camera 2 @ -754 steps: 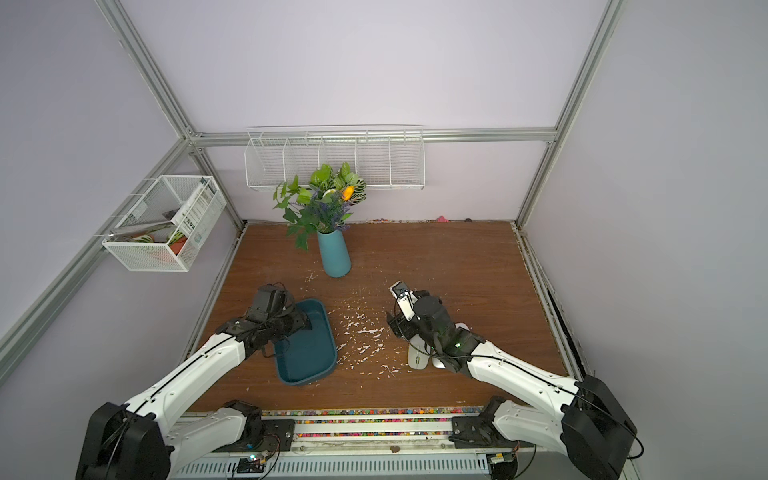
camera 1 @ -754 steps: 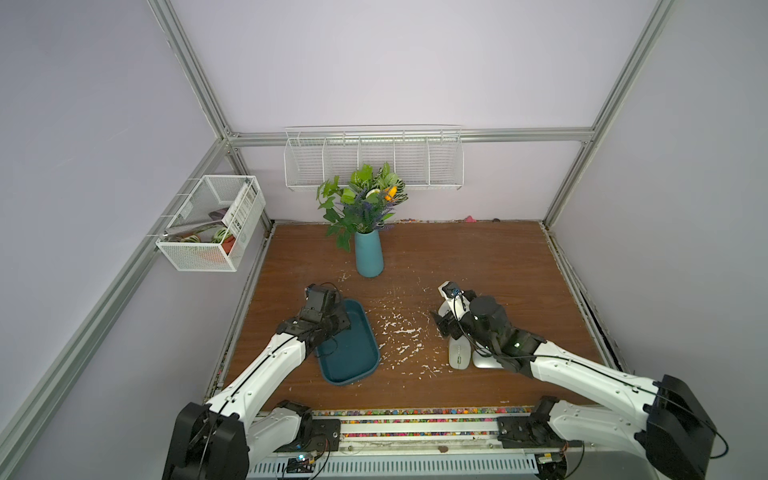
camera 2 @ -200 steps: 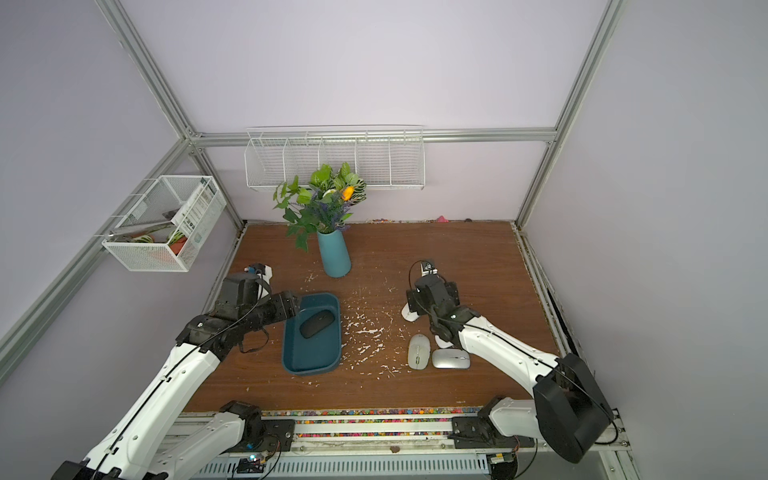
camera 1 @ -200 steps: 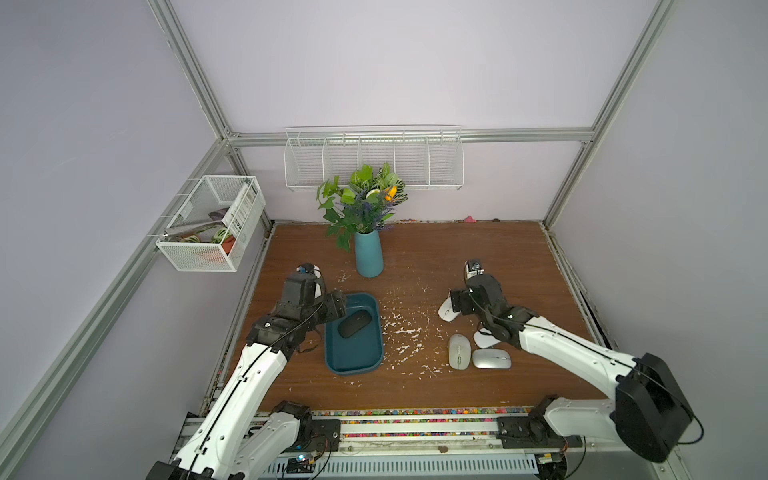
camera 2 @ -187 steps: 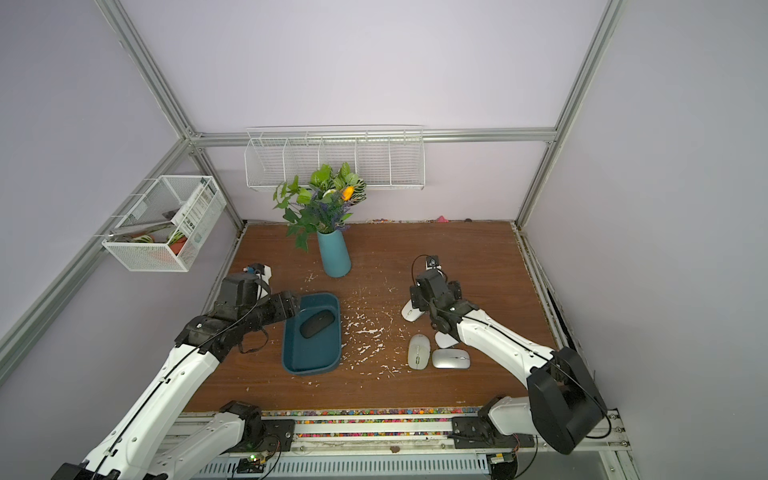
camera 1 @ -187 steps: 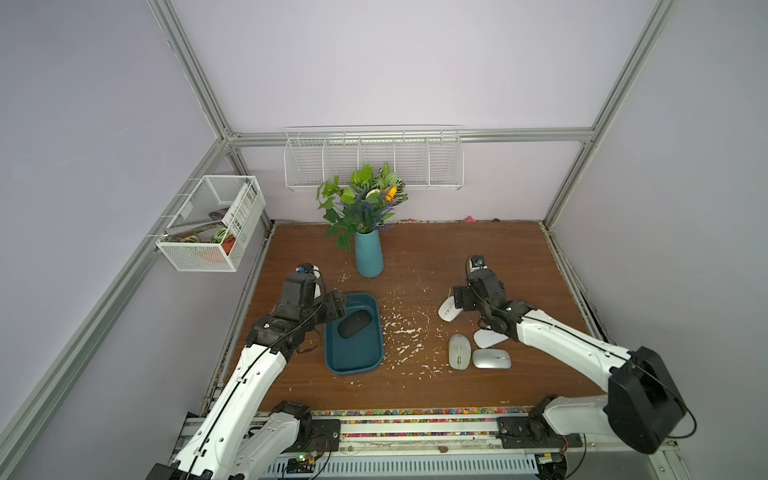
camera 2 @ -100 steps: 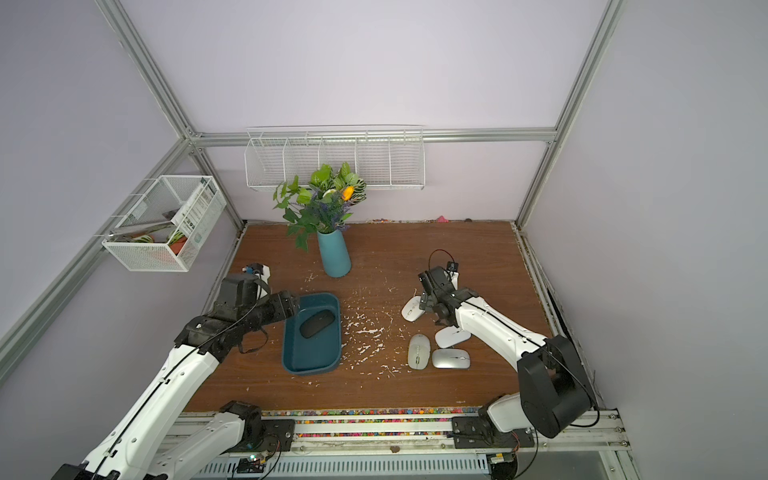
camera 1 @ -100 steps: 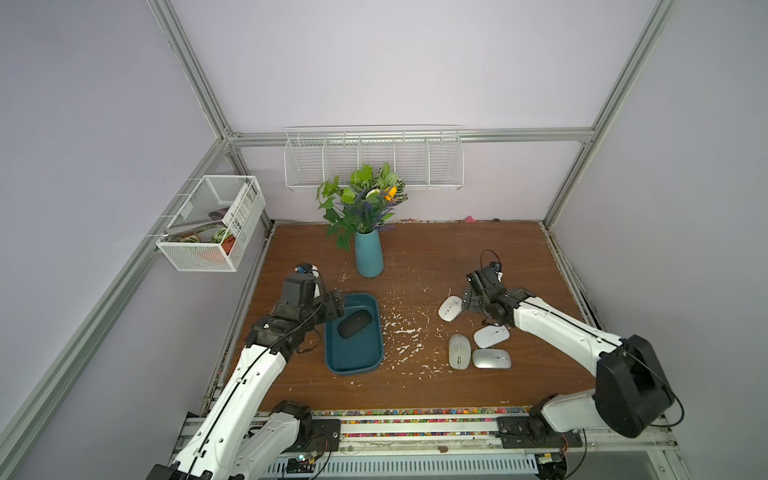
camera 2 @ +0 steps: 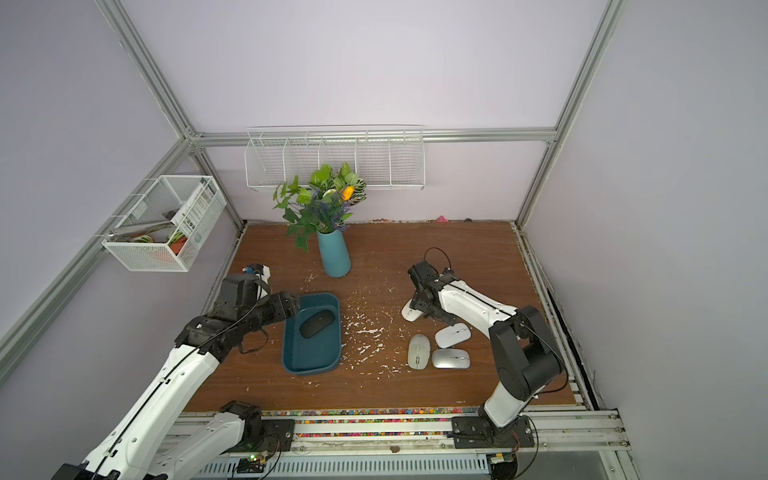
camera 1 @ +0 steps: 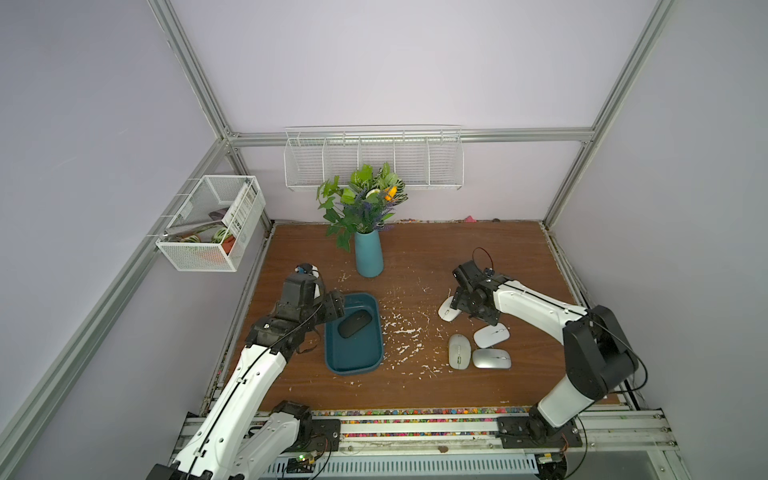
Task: Put the mouse in the storage box
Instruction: Pick up the mouse from the center of the board.
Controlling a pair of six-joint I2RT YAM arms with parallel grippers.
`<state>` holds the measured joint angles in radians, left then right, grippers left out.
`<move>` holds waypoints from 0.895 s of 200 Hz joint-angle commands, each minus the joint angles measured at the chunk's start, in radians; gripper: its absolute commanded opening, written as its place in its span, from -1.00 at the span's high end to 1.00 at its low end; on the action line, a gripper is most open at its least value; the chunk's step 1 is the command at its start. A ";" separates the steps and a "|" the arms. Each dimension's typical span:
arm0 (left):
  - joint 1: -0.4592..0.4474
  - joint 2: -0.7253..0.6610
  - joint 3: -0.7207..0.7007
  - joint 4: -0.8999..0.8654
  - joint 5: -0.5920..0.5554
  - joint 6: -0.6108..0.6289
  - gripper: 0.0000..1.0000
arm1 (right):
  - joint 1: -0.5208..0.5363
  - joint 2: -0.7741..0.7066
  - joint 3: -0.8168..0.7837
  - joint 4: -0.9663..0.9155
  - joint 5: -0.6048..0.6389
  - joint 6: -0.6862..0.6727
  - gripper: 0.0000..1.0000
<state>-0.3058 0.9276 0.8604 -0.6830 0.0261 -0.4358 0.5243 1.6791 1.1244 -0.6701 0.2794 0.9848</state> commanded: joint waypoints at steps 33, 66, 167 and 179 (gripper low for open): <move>0.000 -0.008 -0.007 -0.010 -0.010 0.005 -0.48 | 0.053 0.176 0.174 -0.087 -0.015 0.122 -0.96; 0.000 -0.005 -0.006 -0.009 -0.008 0.005 -0.48 | 0.060 0.257 0.236 -0.124 0.011 0.165 -0.96; -0.001 -0.003 -0.006 -0.009 -0.005 0.006 -0.48 | 0.059 0.371 0.259 -0.096 -0.022 0.177 -0.59; 0.001 -0.002 -0.007 -0.008 -0.005 0.005 -0.48 | 0.059 0.368 0.250 -0.091 -0.020 0.180 -0.46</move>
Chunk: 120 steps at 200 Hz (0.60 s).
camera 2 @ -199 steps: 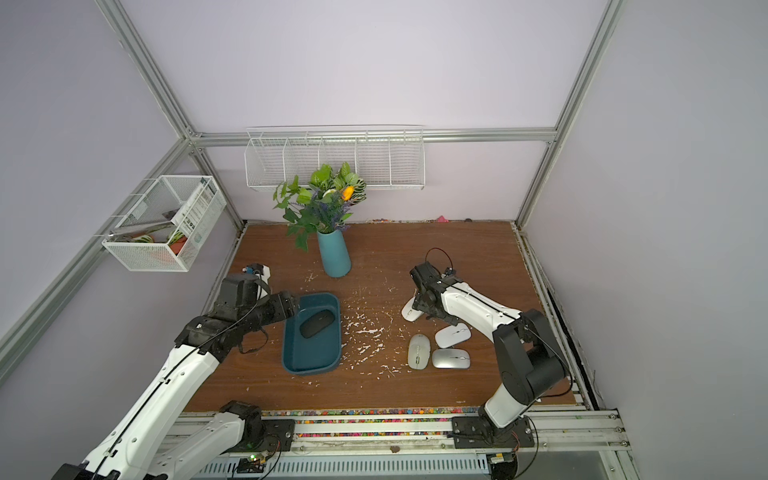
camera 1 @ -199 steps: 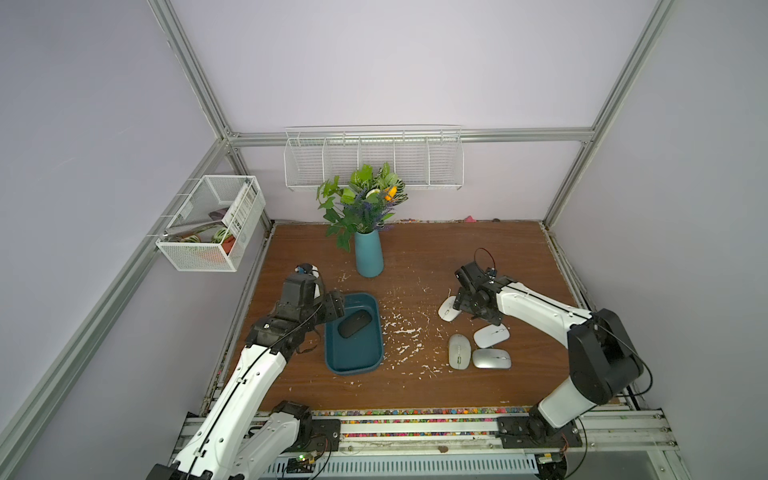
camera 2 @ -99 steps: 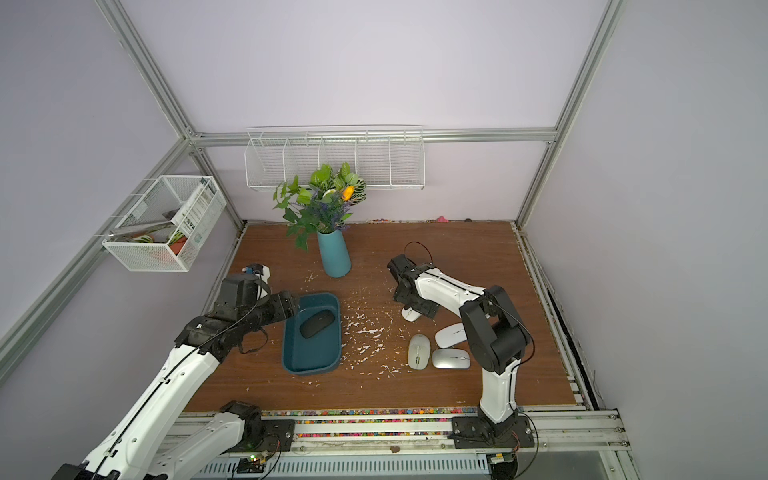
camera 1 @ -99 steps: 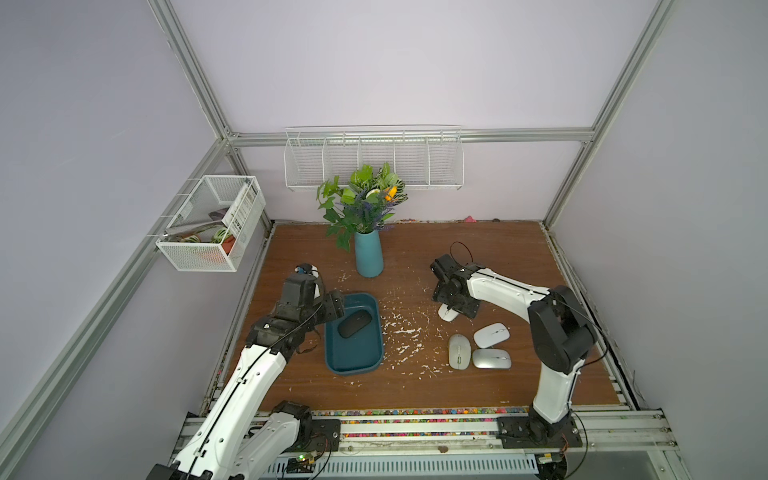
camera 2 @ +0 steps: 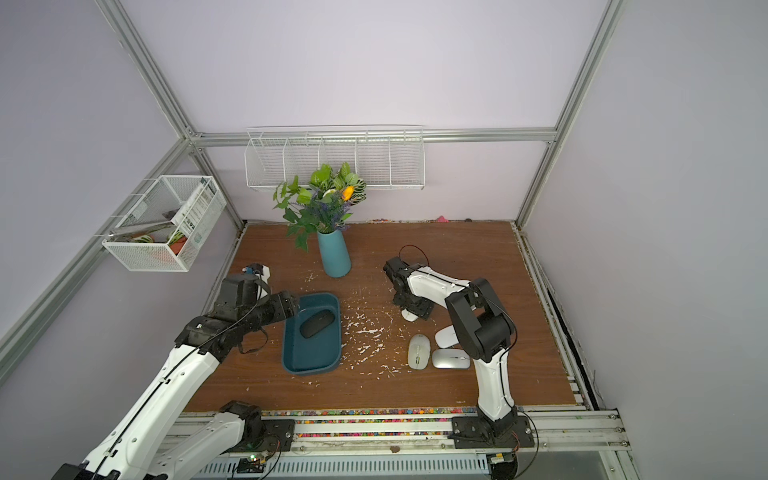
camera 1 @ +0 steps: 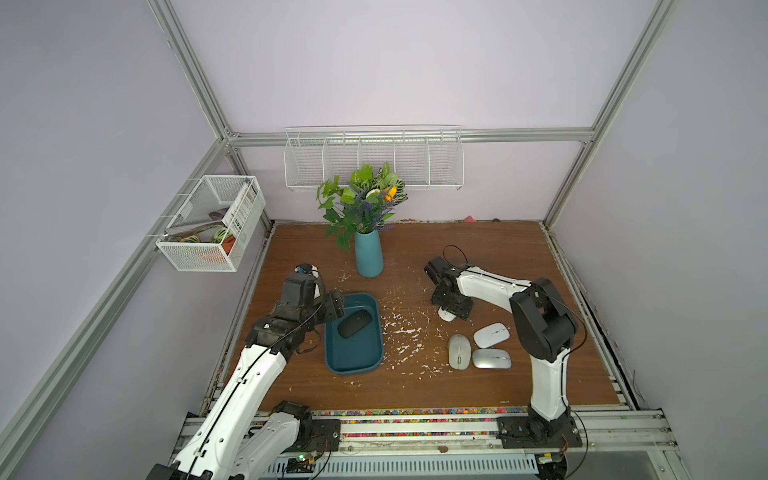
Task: Put the mouse in the storage box
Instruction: Pick up the mouse from the center of the board.
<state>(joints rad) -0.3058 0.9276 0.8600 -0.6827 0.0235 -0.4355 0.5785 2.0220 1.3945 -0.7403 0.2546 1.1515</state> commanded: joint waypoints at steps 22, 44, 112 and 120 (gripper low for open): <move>0.001 -0.002 -0.006 -0.009 -0.001 0.006 -0.48 | 0.005 0.017 -0.024 -0.015 0.005 -0.006 -0.31; 0.001 -0.002 -0.006 -0.009 -0.001 0.006 -0.48 | 0.006 -0.001 -0.026 -0.006 0.007 -0.042 -0.13; 0.001 -0.015 -0.013 0.021 0.080 0.010 -0.49 | 0.035 -0.195 -0.125 0.199 -0.058 -0.412 0.13; 0.000 -0.023 -0.019 0.038 0.123 0.012 -0.49 | 0.053 -0.231 -0.146 0.233 -0.055 -0.478 0.13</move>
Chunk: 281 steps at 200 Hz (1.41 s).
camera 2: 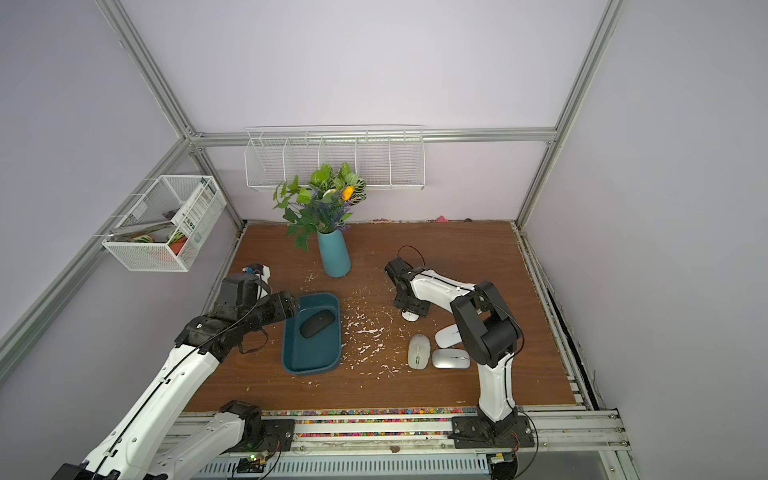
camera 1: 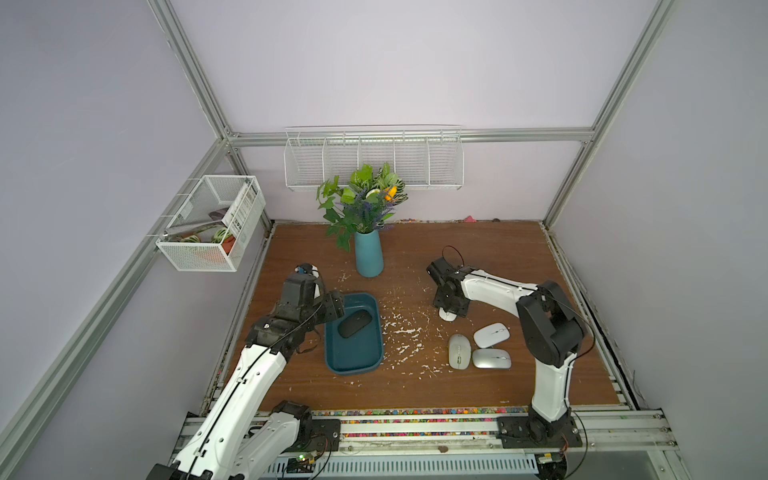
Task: Put the mouse in the storage box
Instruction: Pick up the mouse from the center of the board.
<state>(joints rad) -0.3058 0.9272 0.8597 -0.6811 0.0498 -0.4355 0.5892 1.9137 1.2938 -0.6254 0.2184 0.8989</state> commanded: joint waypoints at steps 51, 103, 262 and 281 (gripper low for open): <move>0.000 -0.086 -0.068 0.160 0.414 0.002 -0.49 | 0.239 -0.409 -0.347 0.496 0.026 -0.665 0.08; -0.001 -0.064 -0.129 0.323 0.743 -0.076 -0.49 | 0.287 -0.680 -0.705 0.971 -0.318 -0.938 0.07; -0.346 0.191 -0.100 0.470 0.583 -0.169 -0.47 | 0.313 -0.729 -0.774 1.018 -0.466 -1.015 0.09; -0.367 0.222 -0.069 0.446 0.557 -0.157 -0.46 | 0.314 -0.727 -0.773 1.017 -0.470 -1.016 0.09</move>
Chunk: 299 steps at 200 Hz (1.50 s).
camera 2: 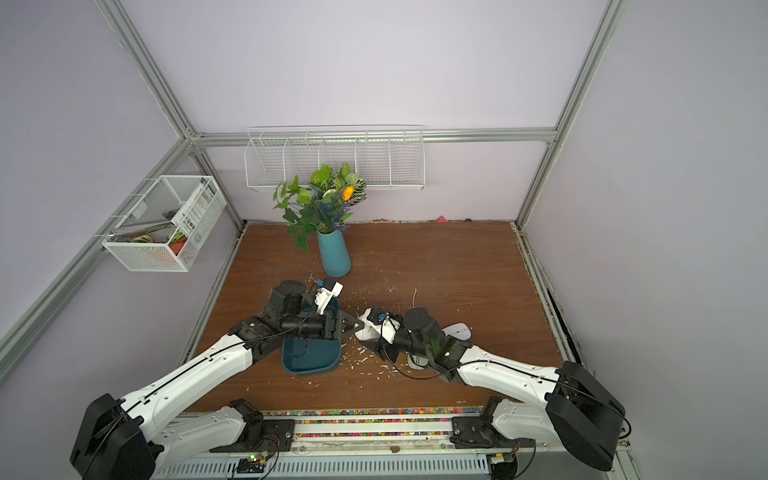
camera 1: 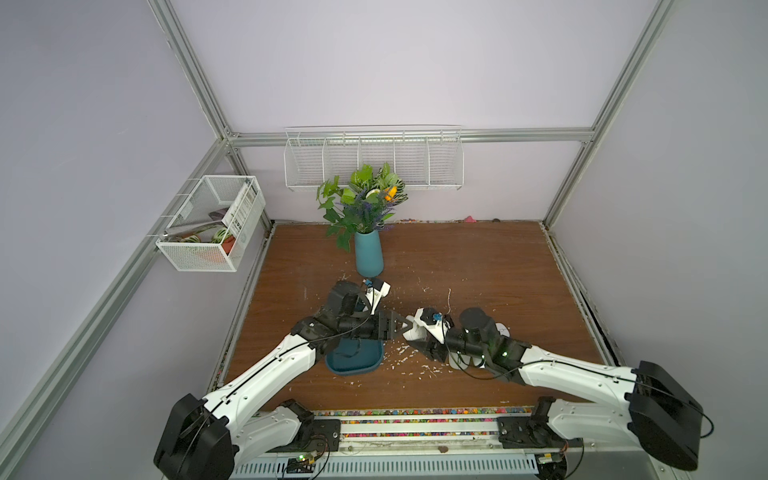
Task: Put the mouse in the storage box
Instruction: Pick up the mouse from the center of the board, then place the mouse in the storage box.
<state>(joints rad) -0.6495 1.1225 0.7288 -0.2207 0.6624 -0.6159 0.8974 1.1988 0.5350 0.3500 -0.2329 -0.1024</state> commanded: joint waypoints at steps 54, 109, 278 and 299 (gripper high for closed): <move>-0.097 0.111 0.136 -0.084 -0.145 0.062 -0.31 | 0.005 -0.012 -0.013 0.041 -0.022 -0.015 0.08; -0.132 0.150 0.150 -0.104 -0.183 0.072 -0.14 | 0.005 -0.013 -0.016 0.043 -0.017 -0.014 0.08; -0.094 0.030 0.119 -0.258 -0.446 -0.022 0.84 | 0.005 -0.020 -0.032 0.071 0.041 0.006 -0.99; 0.006 -0.090 0.048 -0.281 -0.506 -0.078 0.84 | 0.005 -0.020 -0.037 0.076 0.047 0.009 -0.99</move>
<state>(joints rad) -0.7315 1.1549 0.8337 -0.4400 0.2897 -0.6292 0.8974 1.1992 0.5205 0.3870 -0.2028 -0.1089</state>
